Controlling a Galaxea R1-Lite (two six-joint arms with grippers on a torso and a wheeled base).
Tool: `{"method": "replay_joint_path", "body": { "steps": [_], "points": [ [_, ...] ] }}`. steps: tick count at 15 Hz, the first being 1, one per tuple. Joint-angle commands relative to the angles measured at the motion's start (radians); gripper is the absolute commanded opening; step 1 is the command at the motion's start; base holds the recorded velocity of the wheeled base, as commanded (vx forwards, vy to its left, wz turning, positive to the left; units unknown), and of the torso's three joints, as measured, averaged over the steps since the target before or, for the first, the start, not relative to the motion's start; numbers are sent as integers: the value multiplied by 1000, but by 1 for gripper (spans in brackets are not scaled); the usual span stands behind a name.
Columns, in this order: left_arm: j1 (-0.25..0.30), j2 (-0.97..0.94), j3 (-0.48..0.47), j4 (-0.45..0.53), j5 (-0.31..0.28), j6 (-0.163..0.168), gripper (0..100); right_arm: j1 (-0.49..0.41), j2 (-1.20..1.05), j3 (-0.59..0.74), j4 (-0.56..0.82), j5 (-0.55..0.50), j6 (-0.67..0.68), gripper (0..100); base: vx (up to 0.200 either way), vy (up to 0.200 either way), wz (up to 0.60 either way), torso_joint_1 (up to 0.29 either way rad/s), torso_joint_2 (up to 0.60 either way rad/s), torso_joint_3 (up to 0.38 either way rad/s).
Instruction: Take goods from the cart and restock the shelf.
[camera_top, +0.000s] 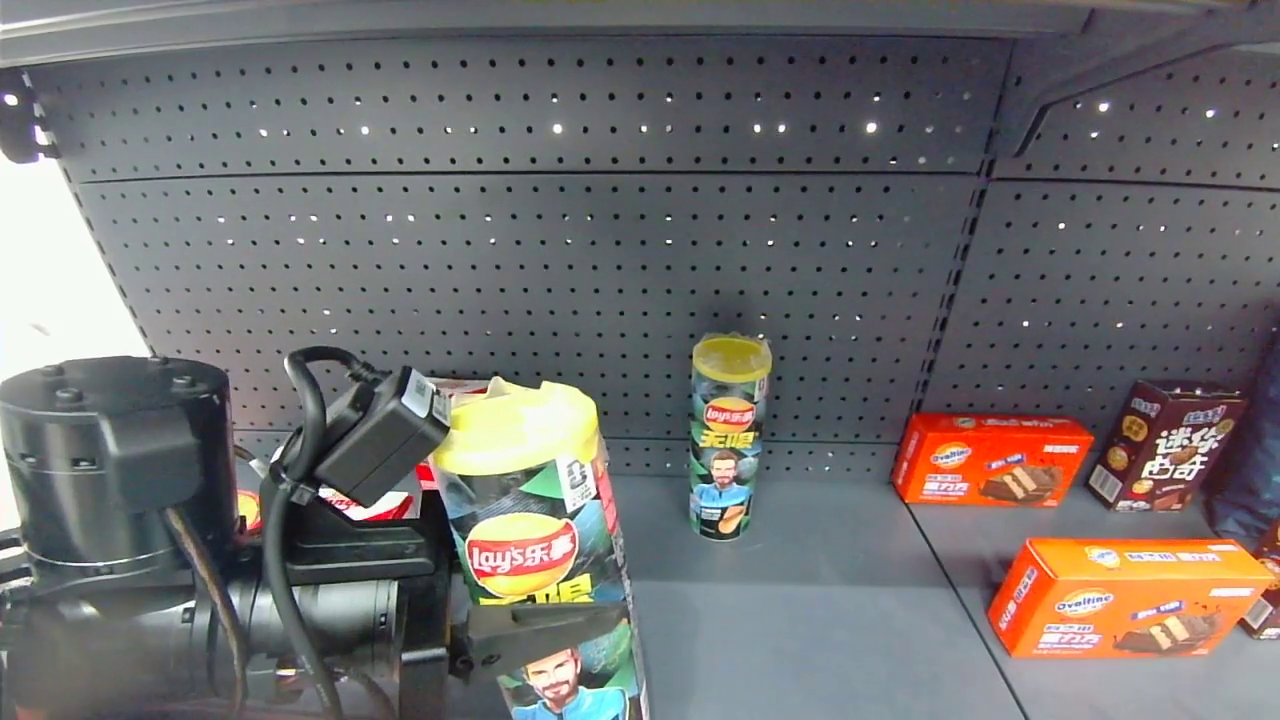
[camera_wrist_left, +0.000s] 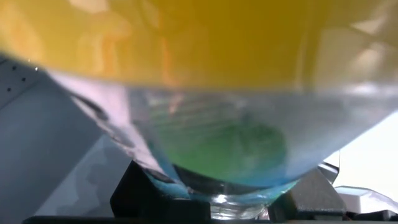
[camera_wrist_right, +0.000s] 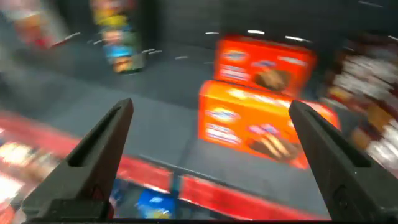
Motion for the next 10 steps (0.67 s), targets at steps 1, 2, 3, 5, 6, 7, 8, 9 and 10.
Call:
{"method": "replay_joint_path", "body": {
  "steps": [1,2,3,5,6,7,8,9,10],
  "points": [
    [-3,9,-3,1,2,0,0,176,260,-123,0,6,-16,100,0,0,0,0,0,0],
    [-3,10,-12,1,2,0,0,214,316,-157,-8,11,-18,100,0,0,0,0,0,0],
    [-2,12,-18,1,2,0,0,228,356,-175,-11,11,-18,100,0,0,0,0,0,0],
    [3,10,-36,11,4,0,0,267,559,-257,-103,21,-18,100,0,0,0,0,0,0],
    [3,10,-36,11,4,0,0,263,628,-266,-175,73,-29,100,0,0,0,0,0,0],
    [3,10,-35,11,4,0,0,256,658,-270,-213,116,-42,100,0,0,0,0,0,0],
    [6,12,-30,3,4,0,0,248,753,-289,-270,173,-105,100,0,0,0,0,0,0],
    [12,12,-27,1,4,2,0,248,806,-307,-272,185,-145,100,0,0,0,0,0,0],
    [17,10,-24,1,2,2,0,248,862,-333,-273,213,-167,100,0,0,0,0,0,0]
  ]
}}
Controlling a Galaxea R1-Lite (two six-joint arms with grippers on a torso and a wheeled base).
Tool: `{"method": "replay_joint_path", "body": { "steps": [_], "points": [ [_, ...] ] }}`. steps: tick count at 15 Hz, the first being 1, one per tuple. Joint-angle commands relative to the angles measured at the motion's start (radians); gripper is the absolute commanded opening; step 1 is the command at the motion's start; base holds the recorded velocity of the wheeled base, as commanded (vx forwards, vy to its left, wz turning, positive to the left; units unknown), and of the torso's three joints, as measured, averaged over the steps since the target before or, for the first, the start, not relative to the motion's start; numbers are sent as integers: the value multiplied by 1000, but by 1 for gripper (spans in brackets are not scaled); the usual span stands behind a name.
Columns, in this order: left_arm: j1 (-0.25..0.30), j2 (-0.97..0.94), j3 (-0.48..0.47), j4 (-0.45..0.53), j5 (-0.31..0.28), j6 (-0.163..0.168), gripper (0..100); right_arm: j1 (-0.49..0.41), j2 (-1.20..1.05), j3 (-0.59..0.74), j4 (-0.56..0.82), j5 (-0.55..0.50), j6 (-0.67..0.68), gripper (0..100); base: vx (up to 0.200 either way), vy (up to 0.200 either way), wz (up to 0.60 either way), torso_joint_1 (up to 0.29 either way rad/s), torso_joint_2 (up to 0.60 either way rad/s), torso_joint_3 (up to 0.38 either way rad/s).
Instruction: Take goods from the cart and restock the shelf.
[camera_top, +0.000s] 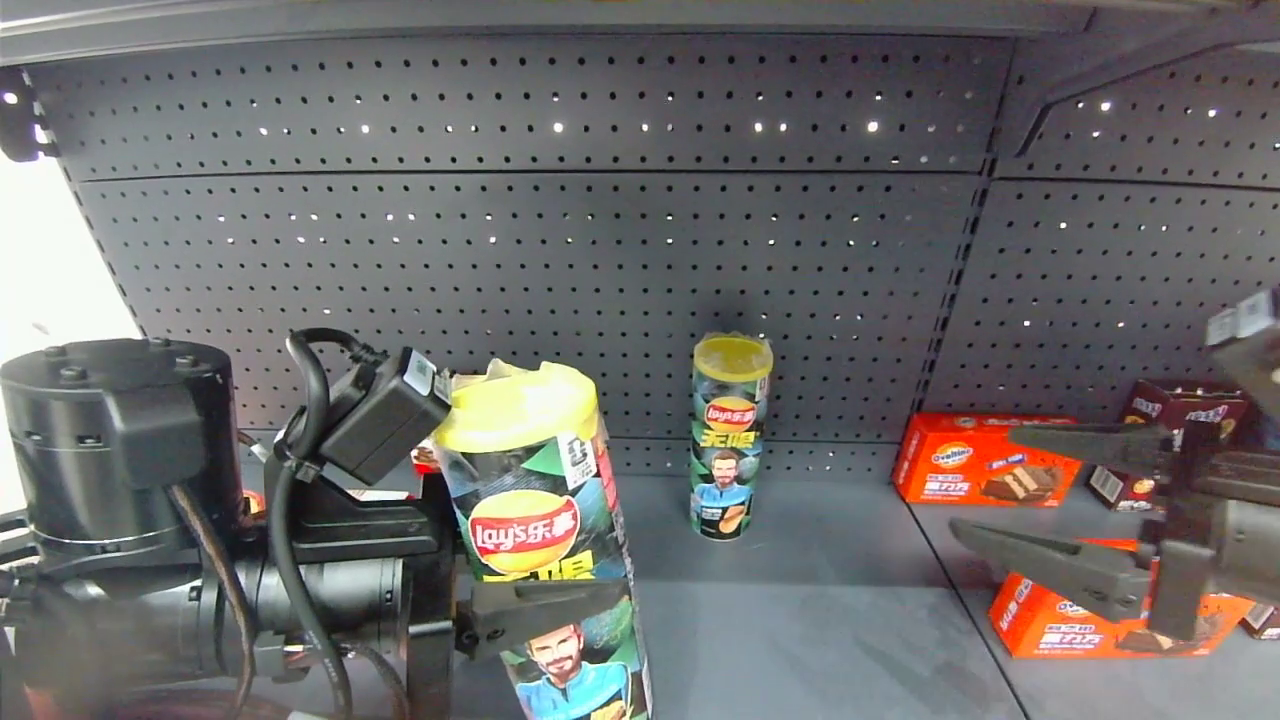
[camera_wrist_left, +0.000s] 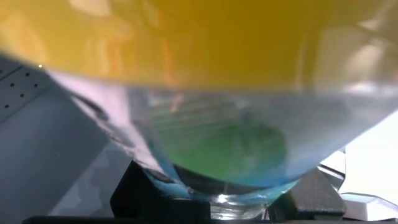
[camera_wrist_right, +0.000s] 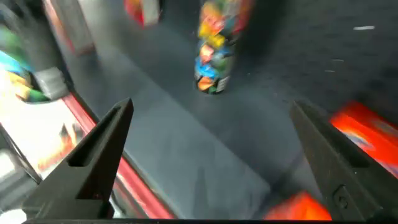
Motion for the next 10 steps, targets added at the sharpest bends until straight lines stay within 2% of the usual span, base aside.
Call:
{"method": "replay_joint_path", "body": {
  "steps": [1,2,7,10],
  "points": [
    [6,0,9,-2,-1,0,0,1,225,-76,-27,59,-50,100,0,0,0,0,0,0],
    [6,0,10,-3,-2,0,0,1,248,-83,-28,65,-54,100,0,0,0,0,0,0],
    [3,-6,27,-16,-5,0,0,-48,473,-116,-208,266,-102,100,0,0,0,0,0,0],
    [0,-13,27,-16,-5,0,0,-79,564,-168,-234,318,-122,100,0,0,0,0,0,0]
  ]
}}
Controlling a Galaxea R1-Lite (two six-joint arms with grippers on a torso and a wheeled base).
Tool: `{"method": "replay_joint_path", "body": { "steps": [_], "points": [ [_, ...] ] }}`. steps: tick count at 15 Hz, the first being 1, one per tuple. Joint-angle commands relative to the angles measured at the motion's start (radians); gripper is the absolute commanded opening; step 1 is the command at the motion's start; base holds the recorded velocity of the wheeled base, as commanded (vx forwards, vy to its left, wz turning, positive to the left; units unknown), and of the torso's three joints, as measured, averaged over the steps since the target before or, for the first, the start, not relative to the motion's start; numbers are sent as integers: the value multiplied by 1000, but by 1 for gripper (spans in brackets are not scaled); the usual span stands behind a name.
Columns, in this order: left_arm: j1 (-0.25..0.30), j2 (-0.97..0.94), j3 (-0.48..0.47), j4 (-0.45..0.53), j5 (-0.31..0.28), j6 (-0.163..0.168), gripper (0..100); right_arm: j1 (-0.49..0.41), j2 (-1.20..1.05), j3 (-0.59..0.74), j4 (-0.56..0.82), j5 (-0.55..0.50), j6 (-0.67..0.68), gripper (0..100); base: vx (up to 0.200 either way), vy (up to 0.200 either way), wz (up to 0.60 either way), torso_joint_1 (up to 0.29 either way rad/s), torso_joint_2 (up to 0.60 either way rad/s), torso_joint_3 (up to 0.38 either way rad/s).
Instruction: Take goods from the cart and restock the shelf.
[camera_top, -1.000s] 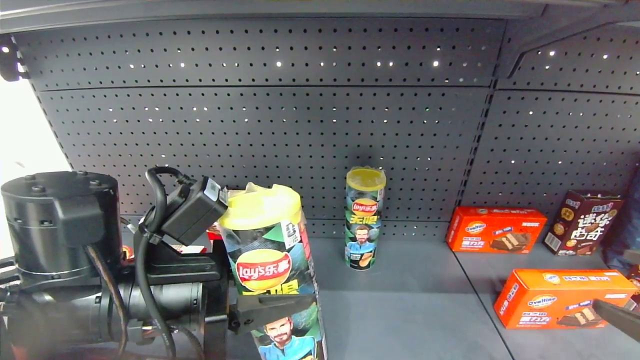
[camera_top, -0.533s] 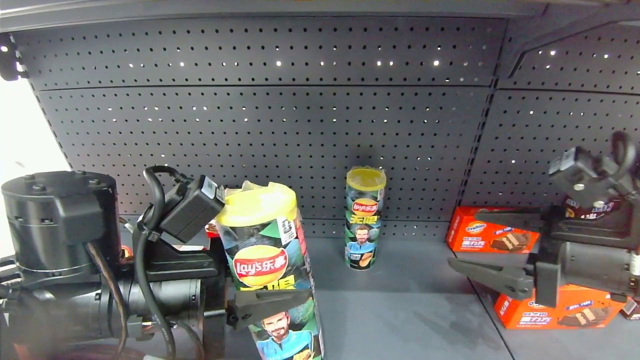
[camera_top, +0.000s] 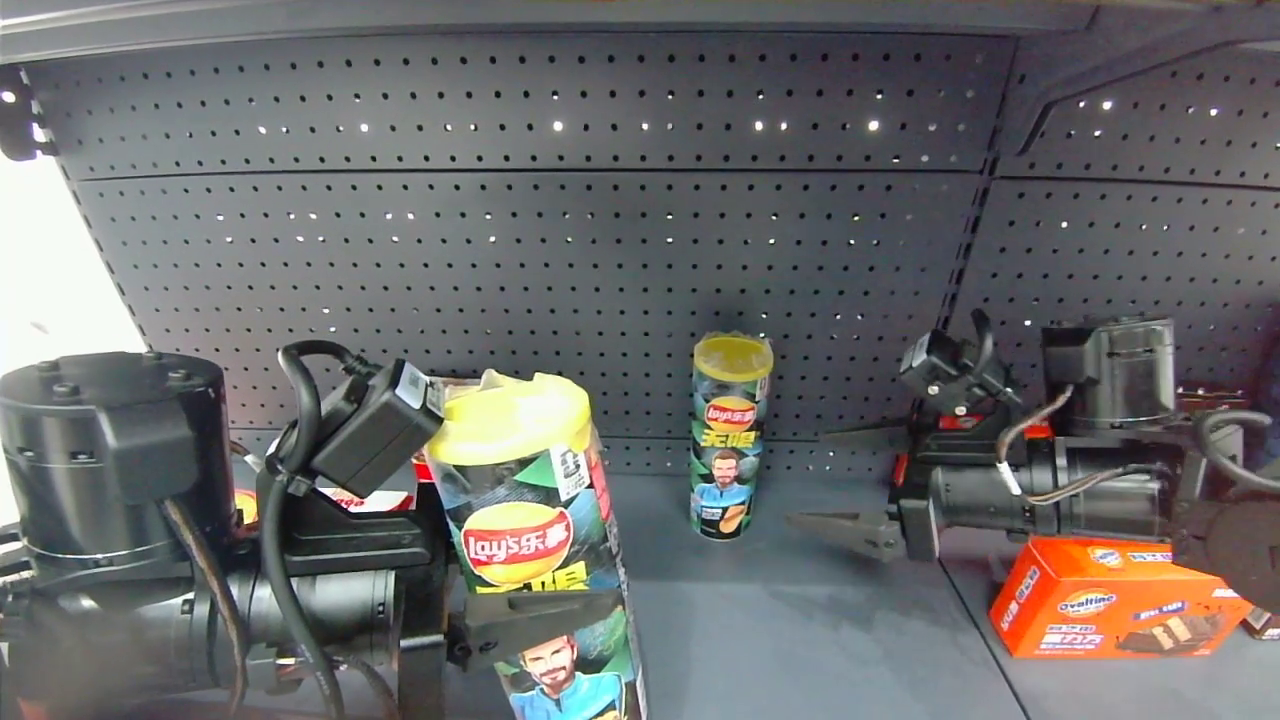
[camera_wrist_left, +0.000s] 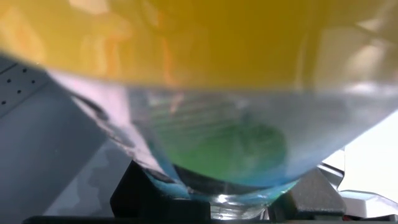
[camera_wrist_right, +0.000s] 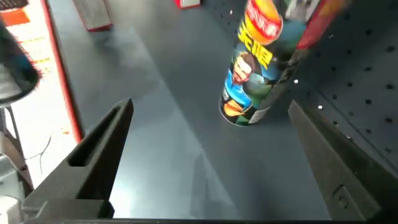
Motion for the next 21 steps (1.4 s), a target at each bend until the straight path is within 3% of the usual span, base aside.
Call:
{"method": "replay_joint_path", "body": {
  "steps": [1,7,14,21],
  "points": [
    [-2,-4,0,1,0,0,0,-37,106,-54,-4,33,-18,100,0,0,0,0,0,0],
    [-5,-12,27,1,-2,0,0,-77,267,-201,-4,152,-42,100,0,0,0,0,0,0],
    [1,-12,27,1,-2,-2,0,-57,432,-355,3,155,-42,100,0,0,0,0,0,0],
    [0,-12,38,1,-2,-2,0,-27,513,-424,6,155,-41,100,0,0,0,0,0,0]
  ]
}}
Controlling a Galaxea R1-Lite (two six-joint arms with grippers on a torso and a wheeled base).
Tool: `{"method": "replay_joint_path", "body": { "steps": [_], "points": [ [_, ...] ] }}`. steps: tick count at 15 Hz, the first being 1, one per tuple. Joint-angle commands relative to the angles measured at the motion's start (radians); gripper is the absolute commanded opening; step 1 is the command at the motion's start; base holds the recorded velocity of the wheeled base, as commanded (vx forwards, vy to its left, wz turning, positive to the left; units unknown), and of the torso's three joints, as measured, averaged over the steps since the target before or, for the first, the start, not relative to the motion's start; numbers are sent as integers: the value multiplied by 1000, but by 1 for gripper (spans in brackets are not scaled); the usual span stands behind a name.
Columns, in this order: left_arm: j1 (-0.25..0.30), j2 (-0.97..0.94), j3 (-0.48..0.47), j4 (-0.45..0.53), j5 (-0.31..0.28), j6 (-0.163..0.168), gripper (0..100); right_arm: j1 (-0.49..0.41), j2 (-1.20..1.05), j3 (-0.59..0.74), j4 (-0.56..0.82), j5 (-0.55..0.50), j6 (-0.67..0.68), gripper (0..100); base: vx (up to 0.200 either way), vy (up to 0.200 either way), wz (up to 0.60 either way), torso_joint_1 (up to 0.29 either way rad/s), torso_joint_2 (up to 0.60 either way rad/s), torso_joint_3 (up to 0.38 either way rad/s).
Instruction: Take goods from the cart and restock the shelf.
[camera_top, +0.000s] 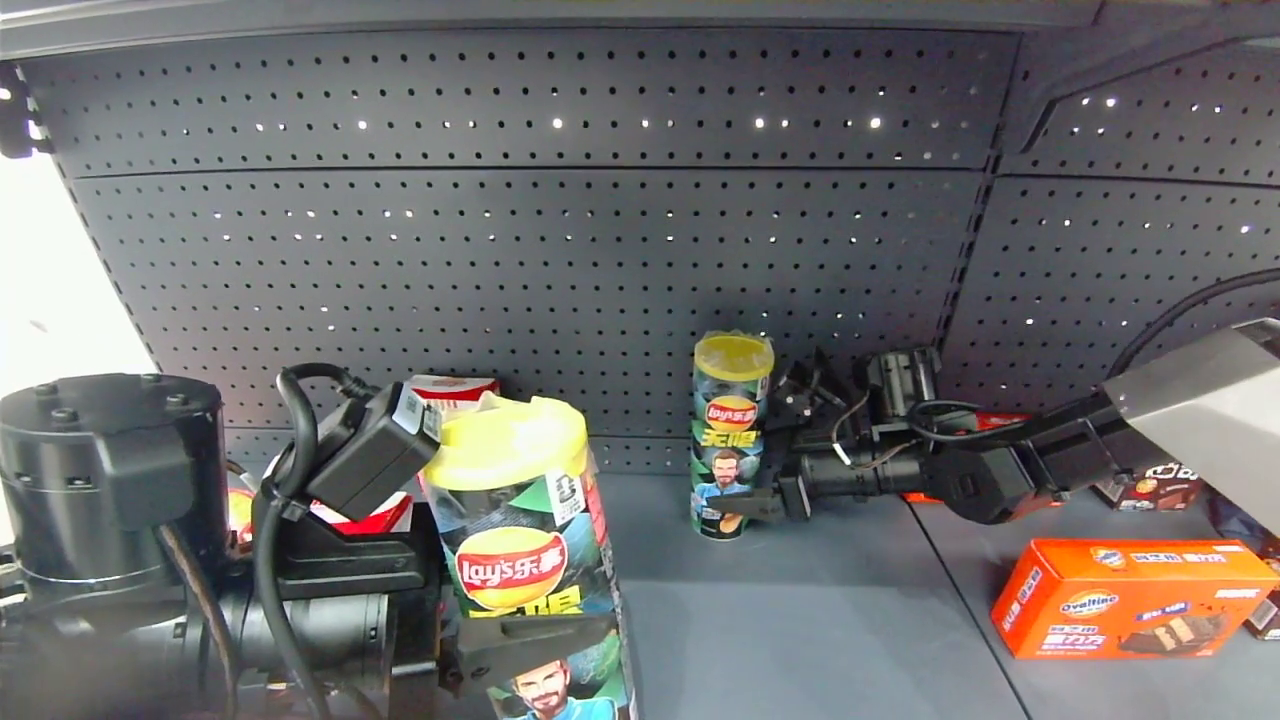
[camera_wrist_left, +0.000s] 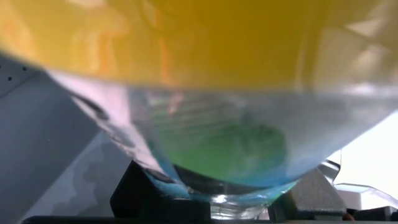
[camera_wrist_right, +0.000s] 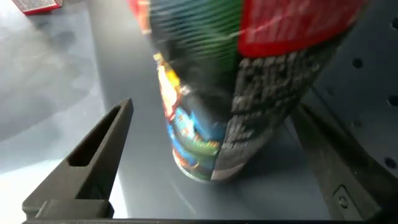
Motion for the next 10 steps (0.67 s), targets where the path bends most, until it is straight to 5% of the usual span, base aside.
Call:
{"method": "replay_joint_path", "body": {
  "steps": [1,2,10],
  "points": [
    [0,0,4,0,0,0,0,2,34,-22,-1,2,0,100,0,0,0,0,0,0],
    [0,0,6,0,0,0,0,2,39,-29,-2,7,0,0,0,0,0,0,0,0],
    [1,-10,21,0,0,0,0,28,-20,4,-2,-1,6,0,0,0,0,0,0,0]
  ]
}}
